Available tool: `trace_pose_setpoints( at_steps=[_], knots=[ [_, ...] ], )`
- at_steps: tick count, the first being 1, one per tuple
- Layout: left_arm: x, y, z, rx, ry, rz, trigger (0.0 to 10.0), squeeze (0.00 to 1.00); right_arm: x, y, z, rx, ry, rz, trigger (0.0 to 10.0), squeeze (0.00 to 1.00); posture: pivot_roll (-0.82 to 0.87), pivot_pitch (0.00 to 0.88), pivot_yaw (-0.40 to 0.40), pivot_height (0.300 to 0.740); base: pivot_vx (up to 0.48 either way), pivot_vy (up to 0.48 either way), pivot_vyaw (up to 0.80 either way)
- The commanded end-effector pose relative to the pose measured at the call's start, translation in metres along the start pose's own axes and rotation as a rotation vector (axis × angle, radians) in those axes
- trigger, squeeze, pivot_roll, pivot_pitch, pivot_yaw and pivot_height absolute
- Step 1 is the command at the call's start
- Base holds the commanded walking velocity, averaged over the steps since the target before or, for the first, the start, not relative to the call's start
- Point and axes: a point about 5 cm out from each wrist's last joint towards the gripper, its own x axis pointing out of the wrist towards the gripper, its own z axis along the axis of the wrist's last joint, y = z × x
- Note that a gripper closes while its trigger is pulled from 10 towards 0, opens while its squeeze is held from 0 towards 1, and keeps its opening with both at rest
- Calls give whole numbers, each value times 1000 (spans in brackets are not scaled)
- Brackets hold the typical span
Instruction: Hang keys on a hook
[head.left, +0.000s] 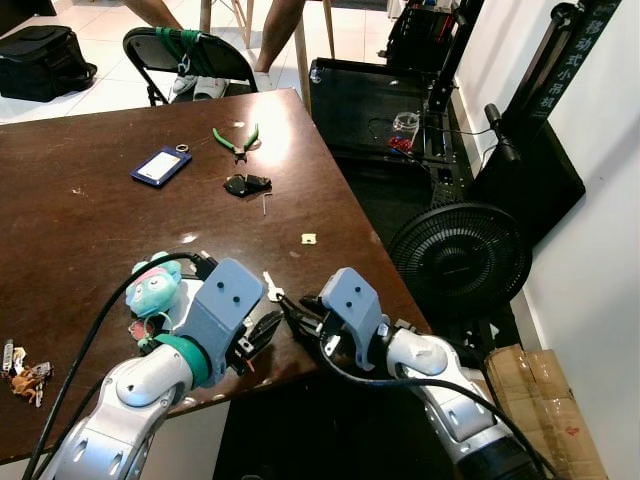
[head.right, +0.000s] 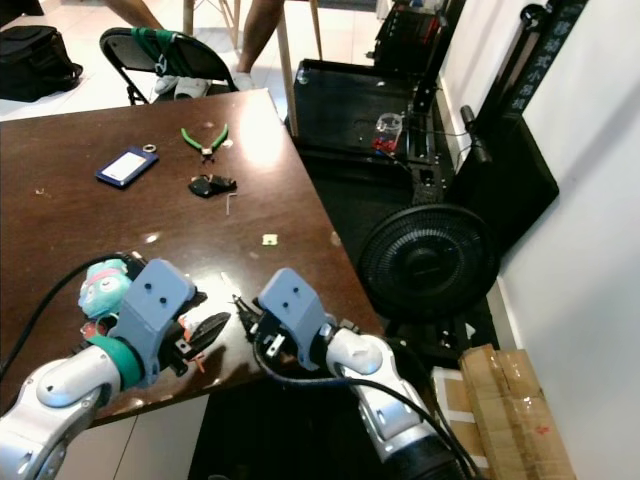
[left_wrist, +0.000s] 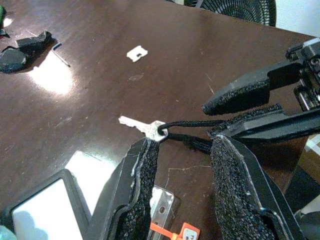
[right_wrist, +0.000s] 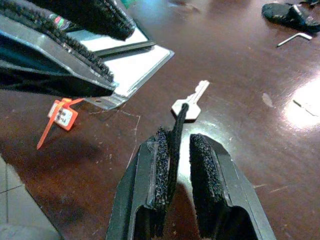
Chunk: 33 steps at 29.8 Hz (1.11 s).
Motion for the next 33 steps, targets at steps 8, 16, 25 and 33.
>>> trace_pose_setpoints(
  at_steps=[8, 16, 25, 33],
  knots=[
    [0, 2, -3, -11, 14, 16, 10000, 0, 2, 2, -7, 17, 14, 12, 6706, 0, -36, 117, 103, 740, 0, 0, 0],
    [0, 4, -3, -17, 15, 29, 10000, 0, 4, 1, -9, 23, 15, 9, 0, 0, -35, 118, 102, 740, 0, 0, 0],
    [0, 4, -2, -21, 8, 34, 10000, 0, 1, -7, 2, 58, -54, -40, 0, 0, -36, 119, 100, 740, 0, 0, 0],
    [-1, 15, 10, -87, -113, 146, 10000, 0, -11, -24, 43, 257, -356, -212, 10000, 0, -40, 118, 100, 740, 0, 0, 0]
  ],
)
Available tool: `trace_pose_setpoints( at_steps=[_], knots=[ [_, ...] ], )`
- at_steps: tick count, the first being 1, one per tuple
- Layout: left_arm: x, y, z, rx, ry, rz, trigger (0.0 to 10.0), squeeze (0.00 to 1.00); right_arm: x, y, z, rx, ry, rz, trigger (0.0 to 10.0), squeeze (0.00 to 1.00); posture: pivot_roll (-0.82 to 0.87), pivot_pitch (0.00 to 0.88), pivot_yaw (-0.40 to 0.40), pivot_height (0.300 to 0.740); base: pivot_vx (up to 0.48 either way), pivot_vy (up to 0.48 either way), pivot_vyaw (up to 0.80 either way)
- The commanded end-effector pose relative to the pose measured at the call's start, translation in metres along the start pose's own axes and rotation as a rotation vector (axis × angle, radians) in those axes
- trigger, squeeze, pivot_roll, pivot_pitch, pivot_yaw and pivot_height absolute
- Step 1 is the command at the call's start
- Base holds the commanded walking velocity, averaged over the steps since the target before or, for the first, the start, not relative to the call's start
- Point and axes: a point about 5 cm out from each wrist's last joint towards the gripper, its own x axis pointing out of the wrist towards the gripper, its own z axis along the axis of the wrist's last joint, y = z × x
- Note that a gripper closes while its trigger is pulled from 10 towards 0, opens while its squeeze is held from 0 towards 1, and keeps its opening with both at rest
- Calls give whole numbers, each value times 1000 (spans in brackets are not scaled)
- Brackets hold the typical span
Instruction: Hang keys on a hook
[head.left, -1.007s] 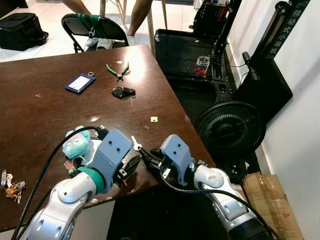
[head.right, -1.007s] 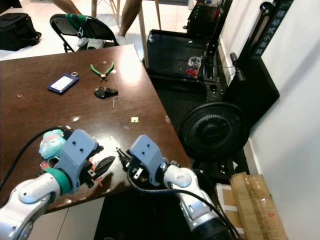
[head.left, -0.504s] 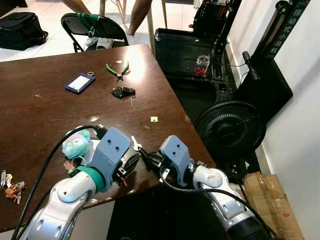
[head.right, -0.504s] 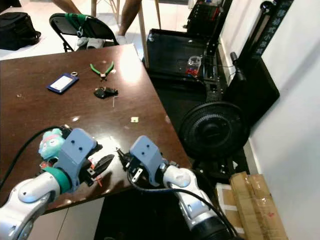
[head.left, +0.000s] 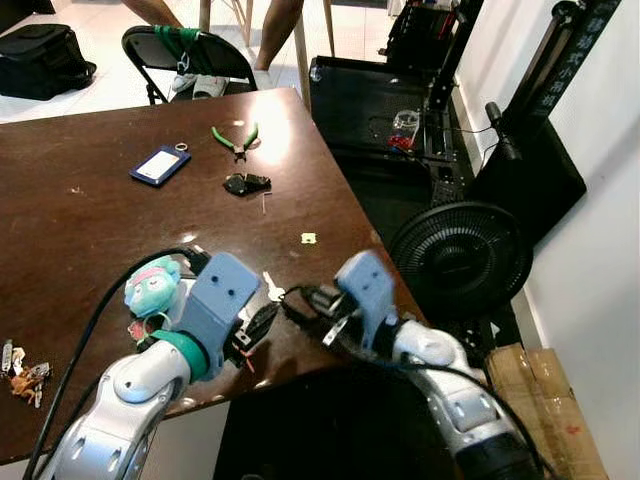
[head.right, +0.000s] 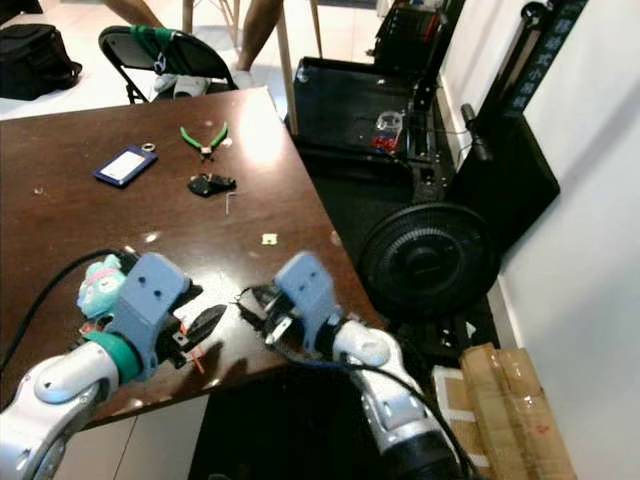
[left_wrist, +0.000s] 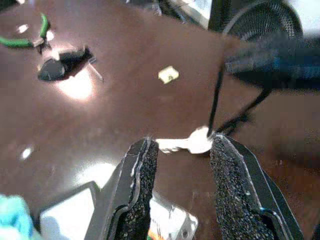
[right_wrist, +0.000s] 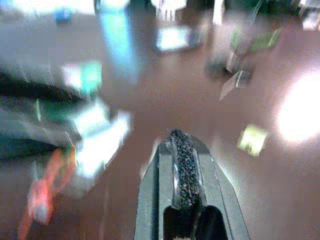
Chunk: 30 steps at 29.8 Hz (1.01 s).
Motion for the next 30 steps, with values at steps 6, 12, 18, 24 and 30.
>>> trace_pose_setpoints(
  at_steps=[6, 12, 18, 24, 30],
  knots=[
    [0, 19, 7, -69, -97, 210, 10000, 0, -11, -16, 42, 166, -269, -277, 10000, 0, -41, 111, 104, 740, 0, 0, 0],
    [2, 24, 6, -74, -95, 275, 10000, 0, -8, -17, 62, 153, -341, -304, 10000, 0, -42, 102, 104, 740, 0, 0, 0],
    [3, 25, 6, -77, -97, 290, 10000, 0, -7, -16, 63, 155, -343, -301, 10000, 0, -40, 95, 100, 740, 0, 0, 0],
    [3, 27, 4, -87, -96, 324, 10000, 0, -5, -14, 57, 164, -315, -296, 10000, 0, -28, 88, 92, 740, -279, 0, 0],
    [0, 28, 2, -90, -94, 353, 10000, 0, -3, -12, 50, 194, -254, -315, 10000, 0, -17, 89, 79, 740, -387, 0, 0]
  ],
)
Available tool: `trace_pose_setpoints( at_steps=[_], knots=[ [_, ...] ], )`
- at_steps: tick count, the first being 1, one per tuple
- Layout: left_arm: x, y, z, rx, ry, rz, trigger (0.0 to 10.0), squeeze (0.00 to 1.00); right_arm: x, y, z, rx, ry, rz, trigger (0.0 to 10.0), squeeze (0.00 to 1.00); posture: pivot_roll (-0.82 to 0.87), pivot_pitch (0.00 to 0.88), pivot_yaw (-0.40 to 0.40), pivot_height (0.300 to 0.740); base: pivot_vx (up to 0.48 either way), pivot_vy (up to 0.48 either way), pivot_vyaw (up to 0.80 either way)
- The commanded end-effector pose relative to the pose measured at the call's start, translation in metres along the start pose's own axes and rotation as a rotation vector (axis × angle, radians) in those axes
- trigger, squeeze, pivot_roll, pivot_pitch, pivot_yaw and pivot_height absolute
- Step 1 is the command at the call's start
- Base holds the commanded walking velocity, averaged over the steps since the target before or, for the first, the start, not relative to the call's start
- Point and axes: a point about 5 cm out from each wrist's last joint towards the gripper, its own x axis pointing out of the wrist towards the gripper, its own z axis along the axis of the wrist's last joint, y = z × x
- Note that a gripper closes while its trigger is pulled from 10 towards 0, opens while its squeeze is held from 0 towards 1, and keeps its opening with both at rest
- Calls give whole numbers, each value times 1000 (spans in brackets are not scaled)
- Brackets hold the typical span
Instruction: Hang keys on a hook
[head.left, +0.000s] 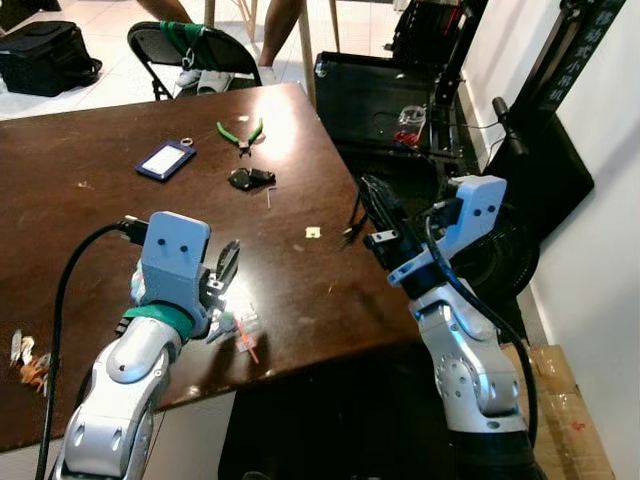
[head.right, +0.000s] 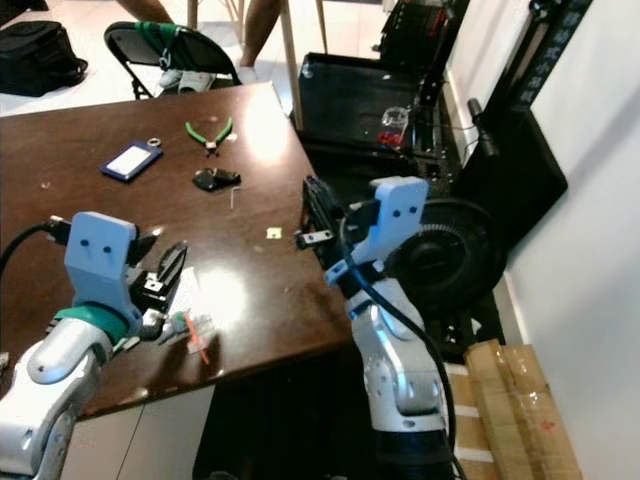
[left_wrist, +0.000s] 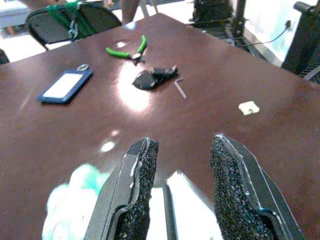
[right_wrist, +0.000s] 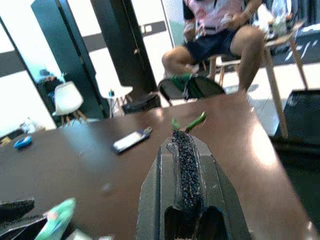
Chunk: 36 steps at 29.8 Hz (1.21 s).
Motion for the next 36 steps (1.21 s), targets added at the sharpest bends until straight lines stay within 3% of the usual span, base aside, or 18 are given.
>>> trace_pose_setpoints(
  at_steps=[1, 14, 27, 36],
  knots=[
    [-3, 3, -6, -2, 19, 26, 10000, 0, -1, 3, -7, 1, 41, -5, 10000, 0, -17, 89, 79, 740, -416, 0, 0],
    [-2, 2, -8, -3, 20, 35, 10000, 0, -1, 0, -8, -28, 49, -15, 10000, 0, -26, 79, 83, 740, -417, 0, 0],
    [5, -5, -9, -39, -4, 65, 10000, 0, -5, -15, -19, -140, 139, -13, 10000, 0, -59, 57, 10, 740, -420, 0, 0],
    [7, -9, -8, -48, -5, 65, 10000, 0, -2, -9, -19, -241, 148, 77, 10000, 0, -61, 54, 1, 740, -175, 0, 399]
  ],
)
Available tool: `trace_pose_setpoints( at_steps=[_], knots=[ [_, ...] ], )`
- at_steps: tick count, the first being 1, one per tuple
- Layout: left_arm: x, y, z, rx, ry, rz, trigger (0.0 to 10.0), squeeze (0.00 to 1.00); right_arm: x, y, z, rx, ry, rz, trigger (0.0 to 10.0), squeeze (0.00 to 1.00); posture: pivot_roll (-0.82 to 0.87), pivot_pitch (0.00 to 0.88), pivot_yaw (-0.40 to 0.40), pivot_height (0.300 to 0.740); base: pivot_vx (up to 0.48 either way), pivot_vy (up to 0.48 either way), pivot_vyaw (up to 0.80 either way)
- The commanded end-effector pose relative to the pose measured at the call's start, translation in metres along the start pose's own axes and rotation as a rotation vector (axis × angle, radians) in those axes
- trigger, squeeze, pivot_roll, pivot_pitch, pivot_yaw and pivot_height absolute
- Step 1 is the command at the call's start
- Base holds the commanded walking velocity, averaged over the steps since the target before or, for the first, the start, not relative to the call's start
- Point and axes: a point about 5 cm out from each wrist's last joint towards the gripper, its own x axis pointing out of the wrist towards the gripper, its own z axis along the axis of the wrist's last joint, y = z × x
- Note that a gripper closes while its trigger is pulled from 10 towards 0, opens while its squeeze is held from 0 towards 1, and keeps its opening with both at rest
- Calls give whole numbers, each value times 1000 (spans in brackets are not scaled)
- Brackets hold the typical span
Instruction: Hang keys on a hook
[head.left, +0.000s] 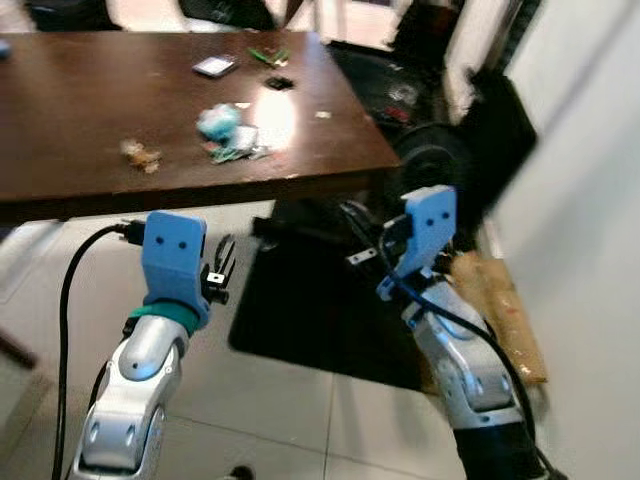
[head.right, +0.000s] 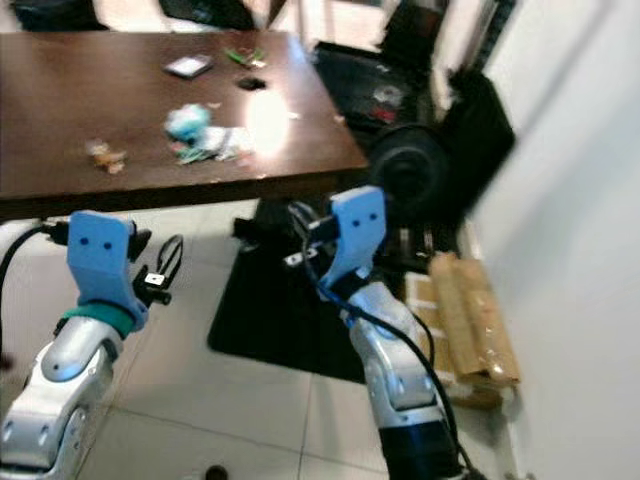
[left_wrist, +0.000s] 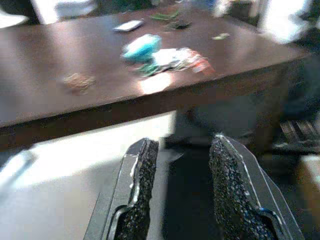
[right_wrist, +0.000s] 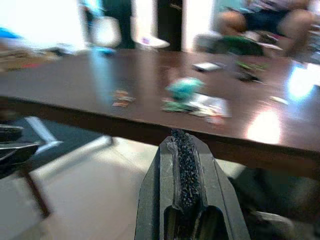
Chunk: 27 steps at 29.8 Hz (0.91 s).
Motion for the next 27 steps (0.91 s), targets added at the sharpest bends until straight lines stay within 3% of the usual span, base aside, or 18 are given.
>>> trace_pose_setpoints(
  at_steps=[1, 11, 12, 18, 27],
  knots=[
    [1, -4, -4, 10, 24, -6, 10000, 0, -4, -2, -3, -34, 13, 1, 10000, 0, -62, 55, 0, 740, 0, 0, 750],
    [7, -12, 16, -17, -13, -11, 10000, 0, 3, -1, 15, -68, -53, 15, 10000, 0, -64, 55, 15, 740, 0, 0, 748],
    [10, -15, 28, 1, -54, -26, 10000, 0, 5, -1, 20, -73, -72, 16, 10000, 0, -65, 54, 19, 740, 0, 0, 744],
    [12, -18, 41, 36, -121, -43, 10000, 0, 5, 0, 21, -77, -84, 17, 10000, 0, -63, 54, 25, 740, 0, 0, 744],
    [12, -18, 42, 42, -112, -43, 10000, 0, 5, 1, 19, -74, -81, 19, 10000, 0, -56, 58, 25, 740, 0, 0, 744]
  ],
)
